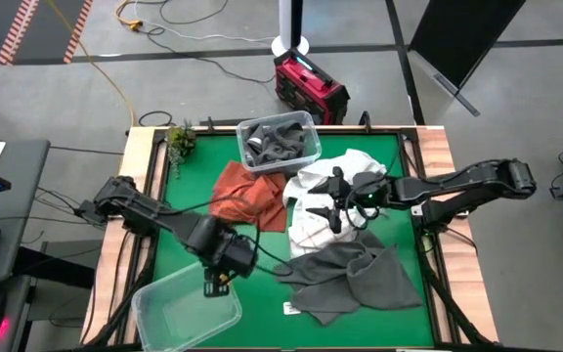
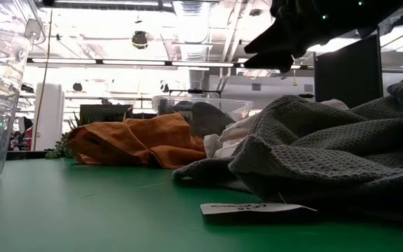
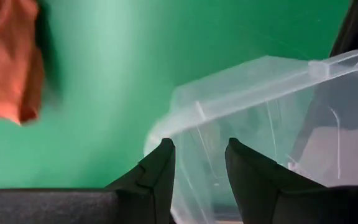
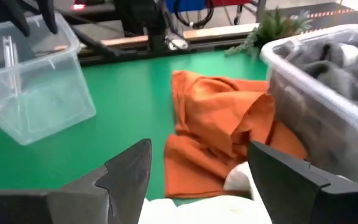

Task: Sort towels by color in basket
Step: Adjust the bottom transparent bin, then put the top light gray towel into the bottom transparent bin

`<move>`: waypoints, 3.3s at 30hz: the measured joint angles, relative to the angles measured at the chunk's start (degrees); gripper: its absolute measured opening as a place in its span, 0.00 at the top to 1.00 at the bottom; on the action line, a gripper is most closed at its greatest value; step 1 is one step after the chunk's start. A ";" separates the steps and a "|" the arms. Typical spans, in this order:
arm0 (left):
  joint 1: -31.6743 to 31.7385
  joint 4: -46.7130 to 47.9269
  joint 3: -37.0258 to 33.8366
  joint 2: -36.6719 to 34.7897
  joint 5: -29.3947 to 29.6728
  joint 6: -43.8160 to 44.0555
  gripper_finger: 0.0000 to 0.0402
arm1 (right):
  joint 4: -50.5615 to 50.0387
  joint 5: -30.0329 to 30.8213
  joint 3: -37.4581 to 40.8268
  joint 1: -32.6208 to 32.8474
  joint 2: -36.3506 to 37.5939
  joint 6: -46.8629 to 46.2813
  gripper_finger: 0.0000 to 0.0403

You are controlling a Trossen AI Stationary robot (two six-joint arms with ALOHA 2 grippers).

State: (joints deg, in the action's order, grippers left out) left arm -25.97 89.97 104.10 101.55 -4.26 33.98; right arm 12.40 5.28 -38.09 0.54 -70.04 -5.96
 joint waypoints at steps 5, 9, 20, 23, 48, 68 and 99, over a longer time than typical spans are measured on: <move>-4.37 0.04 -3.10 -0.37 -0.15 9.70 0.63 | 4.38 -0.04 0.00 1.74 -4.22 -0.01 0.28; -7.41 0.09 -5.42 -0.44 -0.17 13.89 0.56 | 6.49 -0.07 0.00 2.53 -6.20 -0.02 0.28; -8.73 0.12 -10.35 -0.80 -5.13 14.66 0.49 | 8.55 -0.15 0.00 2.34 -6.11 -0.05 0.28; -9.14 0.01 -8.57 -0.98 -8.54 15.55 0.51 | 8.76 -0.20 0.00 2.34 -6.14 -0.22 0.28; -10.93 -1.96 -26.83 -13.45 2.47 15.47 0.60 | 9.16 -0.37 0.00 2.87 -6.14 -0.17 0.28; -10.56 -1.26 -27.74 -13.41 11.06 -0.19 0.87 | 9.05 -0.31 0.00 2.97 -6.14 -0.68 0.28; -6.98 -0.43 -3.99 -13.38 30.38 0.98 0.51 | -0.33 -0.17 0.00 2.71 -0.15 -0.23 0.28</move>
State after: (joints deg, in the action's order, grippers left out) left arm -32.95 89.54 100.11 88.17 26.13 34.96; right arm 12.07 5.10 -38.09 3.25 -70.19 -6.19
